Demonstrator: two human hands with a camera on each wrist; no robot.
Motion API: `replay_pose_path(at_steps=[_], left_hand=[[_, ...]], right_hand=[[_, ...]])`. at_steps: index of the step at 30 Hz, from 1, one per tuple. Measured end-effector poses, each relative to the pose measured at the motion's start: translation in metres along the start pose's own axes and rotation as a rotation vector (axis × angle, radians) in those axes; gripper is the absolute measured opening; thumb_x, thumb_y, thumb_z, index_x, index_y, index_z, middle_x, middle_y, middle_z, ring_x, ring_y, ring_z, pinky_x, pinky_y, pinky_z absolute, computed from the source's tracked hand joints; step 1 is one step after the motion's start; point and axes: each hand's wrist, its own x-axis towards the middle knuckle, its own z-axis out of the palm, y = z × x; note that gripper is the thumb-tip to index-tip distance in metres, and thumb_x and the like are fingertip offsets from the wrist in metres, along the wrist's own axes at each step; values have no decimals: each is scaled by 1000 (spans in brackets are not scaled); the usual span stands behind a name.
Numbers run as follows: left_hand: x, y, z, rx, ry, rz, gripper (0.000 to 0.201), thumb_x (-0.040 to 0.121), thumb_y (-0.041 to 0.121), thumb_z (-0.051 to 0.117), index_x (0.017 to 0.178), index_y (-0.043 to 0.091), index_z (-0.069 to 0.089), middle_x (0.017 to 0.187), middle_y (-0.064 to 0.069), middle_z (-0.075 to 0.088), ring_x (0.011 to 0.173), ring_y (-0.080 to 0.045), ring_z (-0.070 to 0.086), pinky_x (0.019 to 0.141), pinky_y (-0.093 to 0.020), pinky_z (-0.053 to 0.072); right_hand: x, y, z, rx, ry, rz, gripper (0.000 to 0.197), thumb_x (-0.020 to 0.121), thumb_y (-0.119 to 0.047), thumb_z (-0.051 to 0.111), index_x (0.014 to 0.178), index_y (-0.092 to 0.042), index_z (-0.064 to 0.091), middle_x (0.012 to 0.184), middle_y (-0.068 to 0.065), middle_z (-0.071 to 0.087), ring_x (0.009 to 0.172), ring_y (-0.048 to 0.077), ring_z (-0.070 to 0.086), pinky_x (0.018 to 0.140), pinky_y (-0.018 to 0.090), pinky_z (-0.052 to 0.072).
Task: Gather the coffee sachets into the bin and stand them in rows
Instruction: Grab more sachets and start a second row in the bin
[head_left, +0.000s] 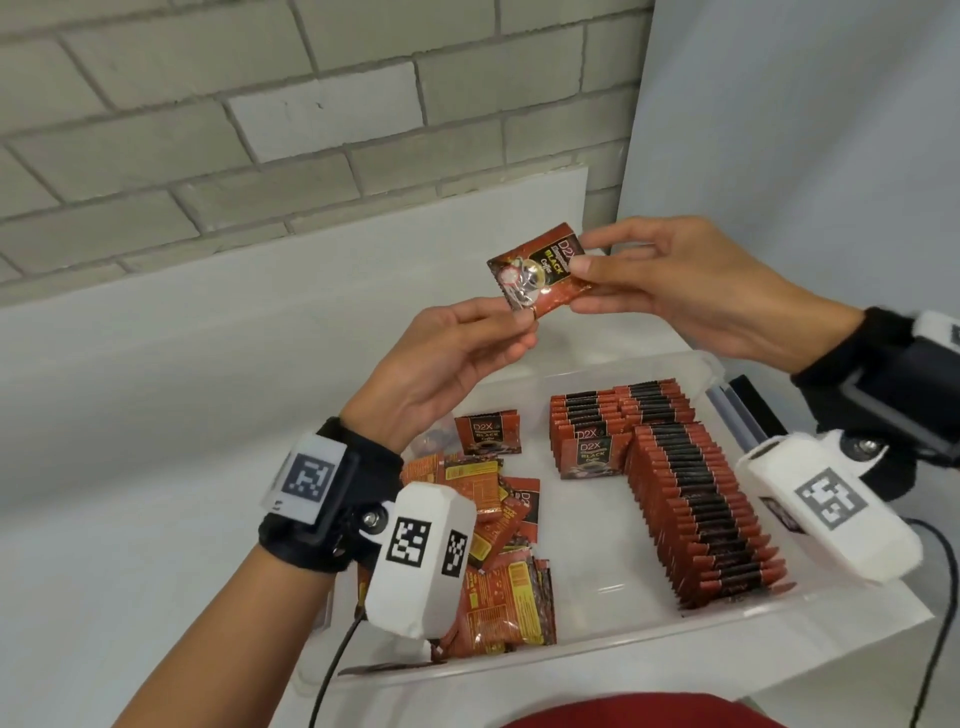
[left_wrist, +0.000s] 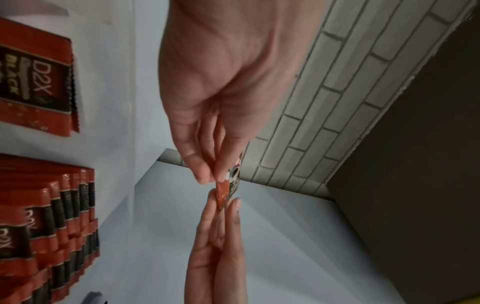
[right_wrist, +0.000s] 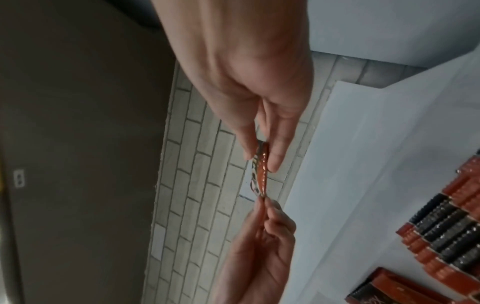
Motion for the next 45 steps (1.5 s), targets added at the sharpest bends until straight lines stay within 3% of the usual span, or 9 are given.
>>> replay_pose_path(at_steps=[4,10,16,22,24,29,37,41,45], left_hand=[[-9,-1,4,55,2,-18,6,80,1,68,86,2,68,76,-9,71,67,-12,68,63,-15,55],[-23,-13,0,105,-46,-203,21,72,5,72,91,0,68,81,-10,73,69,-12,70,60,-15,55],[-37,-22,-19,404,-149,-370,16,83,8,68,97,0,70,95,-15,72,88,-19,70,79,-21,57],[-36,-35,9,493,-292,-475,25,95,4,55,119,4,62,100,-14,68,81,-14,67,78,-20,57],[-32,-43,18,505,-316,-514,33,97,2,52,129,6,56,104,-14,67,81,-14,66,79,-21,57],[-25,-59,27,494,-293,-592,46,96,0,52,140,12,47,107,-13,68,81,-15,67,86,-27,56],[-23,-62,28,478,-303,-620,48,97,2,48,144,10,40,111,-15,67,84,-15,66,86,-26,55],[-24,-61,26,537,-321,-591,42,97,2,49,139,6,47,100,-10,69,79,-13,65,82,-23,55],[-26,-37,24,857,-329,-335,25,96,1,48,114,12,62,97,-1,64,82,-8,62,81,-18,55]], right_hand=[[-1,-6,-7,-77,-67,81,19,77,-9,72,94,-1,69,92,14,74,86,24,73,69,22,59],[-3,-6,-12,-279,-187,116,21,75,-11,74,93,-2,70,87,10,75,79,17,73,67,18,58],[-19,10,-12,-919,-430,100,6,77,-28,78,80,-25,74,74,-13,73,71,-3,66,70,12,44],[-14,39,5,-1330,-437,-112,10,77,-28,79,80,-22,71,74,-11,67,65,-4,53,62,13,41],[-12,44,7,-1399,-450,-104,11,79,-28,77,81,-20,68,74,-11,63,68,-6,44,64,21,40],[-9,53,8,-1445,-471,-115,16,79,-21,74,74,-17,60,68,-12,52,70,3,46,57,18,33],[-17,41,14,-1251,-586,61,17,77,-26,78,84,-16,67,69,-6,69,57,2,60,59,14,47],[-23,46,19,-1397,-756,150,24,87,-27,69,109,-16,67,99,-2,72,91,10,65,79,21,49],[-25,50,21,-1456,-778,195,31,92,-30,62,117,-12,63,110,3,68,101,16,62,88,28,49]])
